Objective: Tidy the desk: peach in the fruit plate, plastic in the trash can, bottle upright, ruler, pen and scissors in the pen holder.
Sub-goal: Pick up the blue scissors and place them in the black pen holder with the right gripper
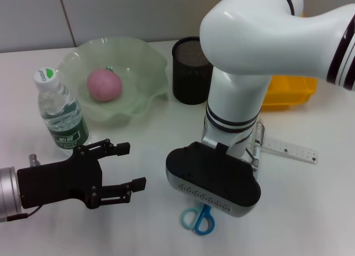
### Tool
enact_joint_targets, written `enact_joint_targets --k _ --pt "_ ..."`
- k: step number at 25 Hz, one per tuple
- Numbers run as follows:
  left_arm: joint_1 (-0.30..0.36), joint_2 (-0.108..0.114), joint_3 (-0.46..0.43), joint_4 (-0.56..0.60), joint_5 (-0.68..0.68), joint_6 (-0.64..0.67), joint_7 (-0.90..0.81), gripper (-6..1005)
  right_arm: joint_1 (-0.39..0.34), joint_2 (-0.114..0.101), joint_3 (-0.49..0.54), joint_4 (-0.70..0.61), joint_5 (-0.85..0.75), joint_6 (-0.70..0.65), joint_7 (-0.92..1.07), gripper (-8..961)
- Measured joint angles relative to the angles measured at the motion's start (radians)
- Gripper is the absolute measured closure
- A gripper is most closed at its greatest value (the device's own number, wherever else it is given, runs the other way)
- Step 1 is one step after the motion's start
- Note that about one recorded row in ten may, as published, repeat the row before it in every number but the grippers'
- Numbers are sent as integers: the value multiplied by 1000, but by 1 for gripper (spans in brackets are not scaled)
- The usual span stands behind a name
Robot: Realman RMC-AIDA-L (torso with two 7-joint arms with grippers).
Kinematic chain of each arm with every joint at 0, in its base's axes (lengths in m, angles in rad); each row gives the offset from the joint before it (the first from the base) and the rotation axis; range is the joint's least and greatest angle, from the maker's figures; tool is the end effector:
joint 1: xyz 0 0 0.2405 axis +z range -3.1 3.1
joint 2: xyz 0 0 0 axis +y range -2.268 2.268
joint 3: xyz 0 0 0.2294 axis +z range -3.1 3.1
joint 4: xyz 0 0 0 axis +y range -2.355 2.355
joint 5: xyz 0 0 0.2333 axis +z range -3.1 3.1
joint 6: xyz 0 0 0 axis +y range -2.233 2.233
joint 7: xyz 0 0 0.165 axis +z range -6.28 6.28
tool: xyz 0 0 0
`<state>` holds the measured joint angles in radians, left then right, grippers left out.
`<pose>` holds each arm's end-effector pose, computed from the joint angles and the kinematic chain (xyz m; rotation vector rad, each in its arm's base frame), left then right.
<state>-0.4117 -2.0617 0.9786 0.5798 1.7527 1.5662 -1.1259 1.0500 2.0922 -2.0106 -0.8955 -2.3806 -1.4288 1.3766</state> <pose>-0.2531 0.3028 -0.0356 -2.8122 -0.3899 -0.7805 0.1118 0.3284 -0.1347 2.3052 1.2626 0.8930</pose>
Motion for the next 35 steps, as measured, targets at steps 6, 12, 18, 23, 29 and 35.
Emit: enact_joint_targets --k 6,12,18,23,29,35 --pt "1 0 0 0 -2 0 0 158 3 0 1 9 -3 3 -6 724" --pt "1 0 0 0 -5 0 0 158 -2 0 16 -3 -6 5 -7 750" --pt "5 2 -3 0 -6 1 0 158 -17 -4 81 -43 -10 -21 -5 752" --pt "14 9 -12 2 -6 4 0 158 -35 -8 177 -63 -30 -64 -4 753" --pt "19 19 -28 2 -7 6 -1 158 -79 -9 305 -97 -62 -97 16 755" --pt "26 23 -64 3 -6 6 -32 158 -122 -13 435 -164 -61 -157 22 757"
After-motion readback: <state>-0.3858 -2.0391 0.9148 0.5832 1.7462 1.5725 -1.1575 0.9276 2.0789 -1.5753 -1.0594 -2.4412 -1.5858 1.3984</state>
